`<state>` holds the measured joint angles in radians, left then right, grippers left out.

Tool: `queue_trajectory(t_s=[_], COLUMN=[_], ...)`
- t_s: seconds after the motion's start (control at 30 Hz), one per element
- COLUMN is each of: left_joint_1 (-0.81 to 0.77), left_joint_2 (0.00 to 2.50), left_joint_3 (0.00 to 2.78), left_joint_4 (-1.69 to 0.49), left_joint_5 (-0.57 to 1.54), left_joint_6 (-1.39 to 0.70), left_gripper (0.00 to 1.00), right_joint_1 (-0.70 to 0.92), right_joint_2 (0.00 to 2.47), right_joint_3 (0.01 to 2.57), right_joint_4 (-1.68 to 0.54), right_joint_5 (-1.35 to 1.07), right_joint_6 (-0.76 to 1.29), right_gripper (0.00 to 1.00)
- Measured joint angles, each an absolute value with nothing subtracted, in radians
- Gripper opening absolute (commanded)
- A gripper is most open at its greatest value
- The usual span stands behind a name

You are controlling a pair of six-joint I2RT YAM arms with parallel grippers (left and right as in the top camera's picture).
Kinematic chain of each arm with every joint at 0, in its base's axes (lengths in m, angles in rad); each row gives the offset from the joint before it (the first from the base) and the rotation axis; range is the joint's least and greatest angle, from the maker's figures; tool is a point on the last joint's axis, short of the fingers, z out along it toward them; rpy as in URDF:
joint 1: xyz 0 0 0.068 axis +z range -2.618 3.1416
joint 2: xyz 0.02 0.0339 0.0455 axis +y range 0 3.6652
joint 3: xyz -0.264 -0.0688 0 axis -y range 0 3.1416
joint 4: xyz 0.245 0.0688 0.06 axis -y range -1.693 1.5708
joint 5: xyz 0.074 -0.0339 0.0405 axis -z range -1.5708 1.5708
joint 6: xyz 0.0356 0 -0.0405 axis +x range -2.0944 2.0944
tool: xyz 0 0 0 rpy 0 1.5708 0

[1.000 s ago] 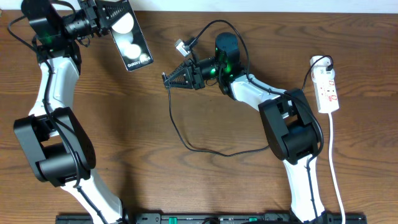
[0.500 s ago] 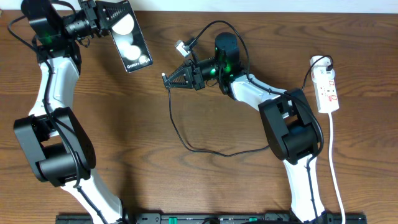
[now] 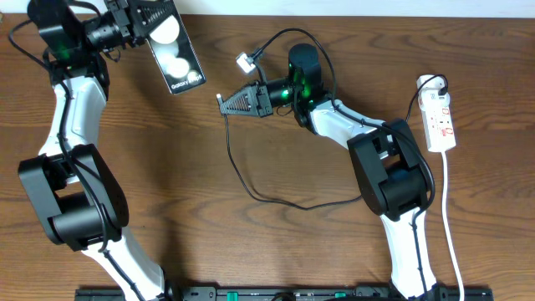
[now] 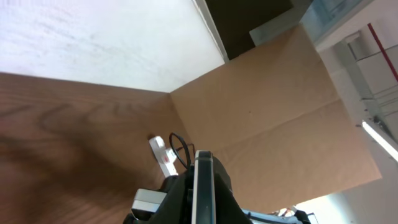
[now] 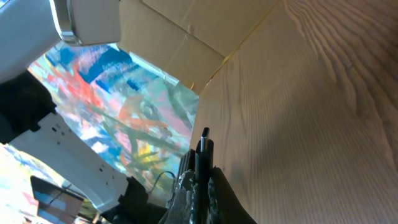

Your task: Plug charger to phone and switch on socket

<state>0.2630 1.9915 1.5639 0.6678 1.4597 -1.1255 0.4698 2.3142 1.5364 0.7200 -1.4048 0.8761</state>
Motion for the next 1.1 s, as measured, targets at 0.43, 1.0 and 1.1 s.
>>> queue_trajectory(t_s=[0.43,1.0,1.1], left_joint_1=[0.263,0.257,0.246], left_joint_2=[1.991,1.991,1.991], left_joint_3=[1.564,1.564,1.564], left_joint_4=[0.681,0.682,0.681], left_joint_5=[1.460,1.460,1.460], left_joint_6=[-1.125,-1.126,-1.126], left_gripper=[0.07,0.08,0.08], right_joint_1=[0.538,0.539,0.539], right_joint_2=[2.314,2.314,2.314], right_joint_3=[1.536,1.536,1.536], right_joint_4=[0.993,1.157,1.162], right_joint_5=[-1.442,-1.415,-1.409], right_joint_6=[1.006,1.219,1.246], right_gripper=[0.01,0.01,0.01])
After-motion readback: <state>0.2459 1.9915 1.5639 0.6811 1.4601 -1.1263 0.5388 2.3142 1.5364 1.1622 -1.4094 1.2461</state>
